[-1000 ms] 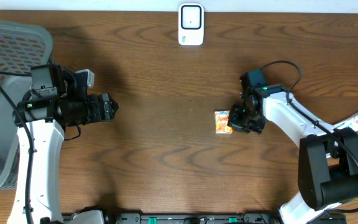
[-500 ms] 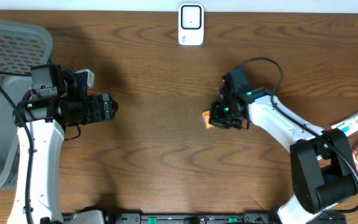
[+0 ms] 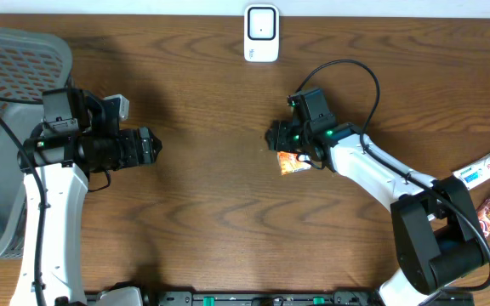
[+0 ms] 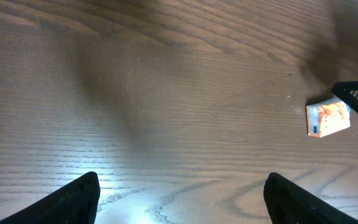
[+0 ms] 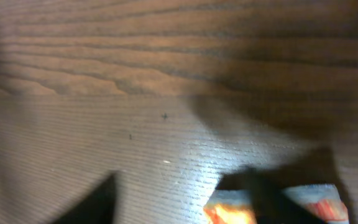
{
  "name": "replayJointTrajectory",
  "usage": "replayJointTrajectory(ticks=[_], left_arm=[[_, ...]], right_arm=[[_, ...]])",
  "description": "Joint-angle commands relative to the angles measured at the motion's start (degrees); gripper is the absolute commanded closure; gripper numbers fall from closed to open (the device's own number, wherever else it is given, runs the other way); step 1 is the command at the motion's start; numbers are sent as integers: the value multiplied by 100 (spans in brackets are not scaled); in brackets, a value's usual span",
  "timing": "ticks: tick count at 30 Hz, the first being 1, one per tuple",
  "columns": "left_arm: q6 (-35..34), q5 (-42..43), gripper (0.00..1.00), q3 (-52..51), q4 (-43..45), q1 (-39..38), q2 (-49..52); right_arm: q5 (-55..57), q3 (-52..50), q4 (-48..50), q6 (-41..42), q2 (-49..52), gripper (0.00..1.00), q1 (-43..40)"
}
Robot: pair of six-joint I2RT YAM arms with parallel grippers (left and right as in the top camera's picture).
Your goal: Scan the item barcode
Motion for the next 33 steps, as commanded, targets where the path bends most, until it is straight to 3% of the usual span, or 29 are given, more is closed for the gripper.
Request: replayJointTrajectory(ticks=[1,9,22,24,30,33], left_arm=[[94,-55,15,87,-11,-9,28],[94,-55,15,87,-11,-9,28],[94,-55,15,87,-11,-9,28],[94,-55,15,87,-11,-9,28],[94,-55,15,87,-11,-7,28],[94,-55,15,87,-11,-9,28]], right_arm=[[87,-9,-175,-57,24,1,11],[514,-9,-942,-925,22,1,17],[1121,103,-1434,-654,7,1,17],[1091,216,-1600,-398,-20,1,17],[1093,496,-2804,1711,-37,1,17],[1126,463,-2973,2306,-28,1,59]])
